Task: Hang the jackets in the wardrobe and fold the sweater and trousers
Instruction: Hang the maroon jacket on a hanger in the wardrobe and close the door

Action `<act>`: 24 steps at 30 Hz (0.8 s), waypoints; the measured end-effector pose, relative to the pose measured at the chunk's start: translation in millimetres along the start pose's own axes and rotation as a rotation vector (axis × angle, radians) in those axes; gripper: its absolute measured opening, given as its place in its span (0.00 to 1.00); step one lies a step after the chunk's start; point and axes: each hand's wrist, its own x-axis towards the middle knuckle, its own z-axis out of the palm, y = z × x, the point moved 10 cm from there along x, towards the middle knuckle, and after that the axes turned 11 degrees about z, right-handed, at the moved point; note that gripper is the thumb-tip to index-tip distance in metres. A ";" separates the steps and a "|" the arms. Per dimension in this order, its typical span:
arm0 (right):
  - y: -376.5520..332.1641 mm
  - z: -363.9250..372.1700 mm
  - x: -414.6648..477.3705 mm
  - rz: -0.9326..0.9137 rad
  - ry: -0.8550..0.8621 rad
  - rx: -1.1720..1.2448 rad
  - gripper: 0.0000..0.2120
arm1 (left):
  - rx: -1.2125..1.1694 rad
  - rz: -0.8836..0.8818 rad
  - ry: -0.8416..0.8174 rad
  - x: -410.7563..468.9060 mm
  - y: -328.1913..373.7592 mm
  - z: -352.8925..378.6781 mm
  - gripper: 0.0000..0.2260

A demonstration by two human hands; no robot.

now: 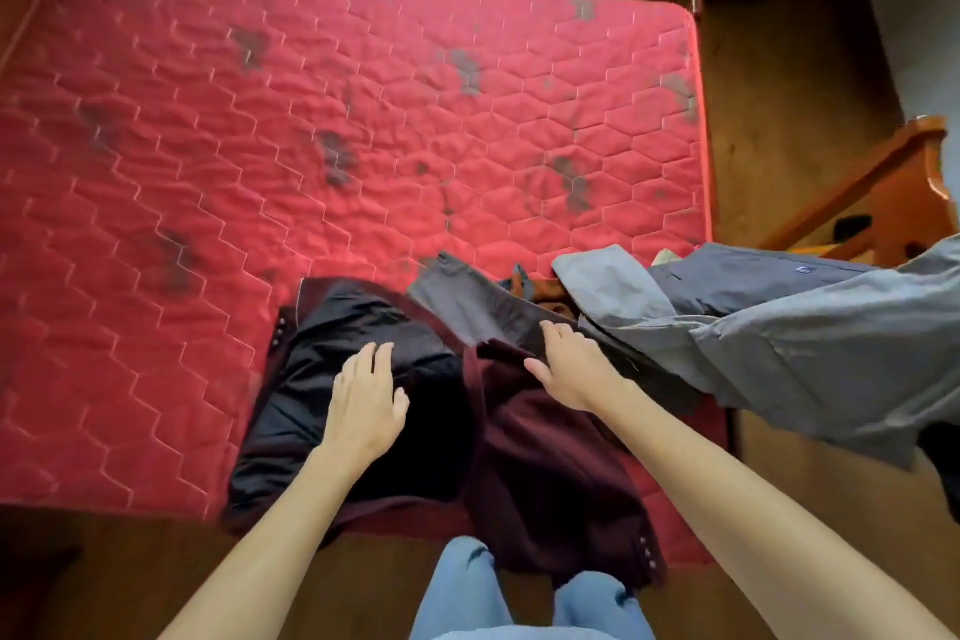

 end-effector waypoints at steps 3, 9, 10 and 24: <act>-26.3 41.6 13.4 0.025 -0.090 0.042 0.31 | -0.050 -0.046 -0.081 -3.0 -21.2 36.5 0.28; -55.9 141.1 36.9 0.197 -0.376 0.190 0.36 | -0.177 -0.101 -0.204 -12.0 -40.5 102.0 0.28; -59.6 151.7 40.8 0.233 -0.398 0.228 0.39 | -0.201 -0.118 -0.217 -14.8 -43.5 110.2 0.28; -105.1 79.3 54.0 0.457 -0.297 1.216 0.33 | -0.579 -0.190 -0.303 -30.8 -39.7 105.3 0.42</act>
